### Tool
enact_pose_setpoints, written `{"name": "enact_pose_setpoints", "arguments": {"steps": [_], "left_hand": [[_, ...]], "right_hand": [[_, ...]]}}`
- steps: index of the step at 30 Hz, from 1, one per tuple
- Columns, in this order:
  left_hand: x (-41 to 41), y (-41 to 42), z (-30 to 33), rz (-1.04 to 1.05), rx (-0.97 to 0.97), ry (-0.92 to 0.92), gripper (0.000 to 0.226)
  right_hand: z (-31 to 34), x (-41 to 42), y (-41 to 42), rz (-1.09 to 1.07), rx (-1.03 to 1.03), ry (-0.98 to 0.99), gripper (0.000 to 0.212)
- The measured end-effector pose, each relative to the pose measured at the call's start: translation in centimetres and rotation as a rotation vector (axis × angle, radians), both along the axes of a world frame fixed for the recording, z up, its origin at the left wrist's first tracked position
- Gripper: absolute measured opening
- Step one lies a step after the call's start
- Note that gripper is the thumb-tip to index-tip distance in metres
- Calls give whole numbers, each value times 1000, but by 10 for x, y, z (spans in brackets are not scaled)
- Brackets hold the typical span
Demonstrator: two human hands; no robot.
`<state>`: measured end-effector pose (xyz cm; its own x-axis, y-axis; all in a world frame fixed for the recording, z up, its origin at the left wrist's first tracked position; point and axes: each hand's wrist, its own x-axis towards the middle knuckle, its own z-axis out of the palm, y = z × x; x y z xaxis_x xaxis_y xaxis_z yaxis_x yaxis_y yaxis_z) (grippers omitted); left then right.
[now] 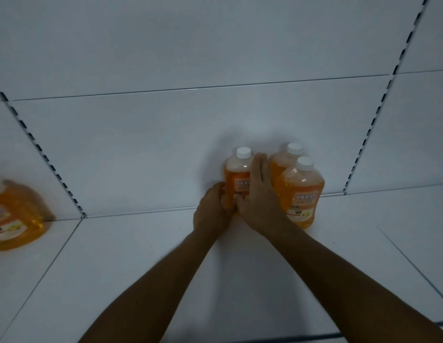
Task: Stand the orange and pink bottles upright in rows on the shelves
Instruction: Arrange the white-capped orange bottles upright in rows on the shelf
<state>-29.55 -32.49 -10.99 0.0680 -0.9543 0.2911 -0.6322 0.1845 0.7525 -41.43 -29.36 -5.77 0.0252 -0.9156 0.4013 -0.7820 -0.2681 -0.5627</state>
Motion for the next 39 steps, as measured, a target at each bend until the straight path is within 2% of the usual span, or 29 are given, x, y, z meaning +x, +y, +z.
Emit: {"name": "enact_pose_setpoints", "arguments": {"steps": [4,11,16,21,27,31,36,39], "left_hand": [[20,16,-4,75,95,-111,76],[82,71,-8,192,127,-261,78],[137,127,-6,294,123,-295,71],[212,185,0,455,142,-254,67],[304,227,5,636,140,-176,63],[363,240,3,695,61,-157,57],[420,250,1,935,-133,-137,28],[451,254,-4,1069,-162,-86,36]], "right_hand": [[0,6,13,7,-32,55,97],[-1,35,45,54,-171,237,95],[-7,97,69,285,-177,168,91],[-9,180,95,530,-40,99,86],[-4,284,114,664,31,152,81],[-2,347,116,733,1,135,78],[1,414,120,837,-30,48,79],[2,449,123,899,-33,-36,81]]}}
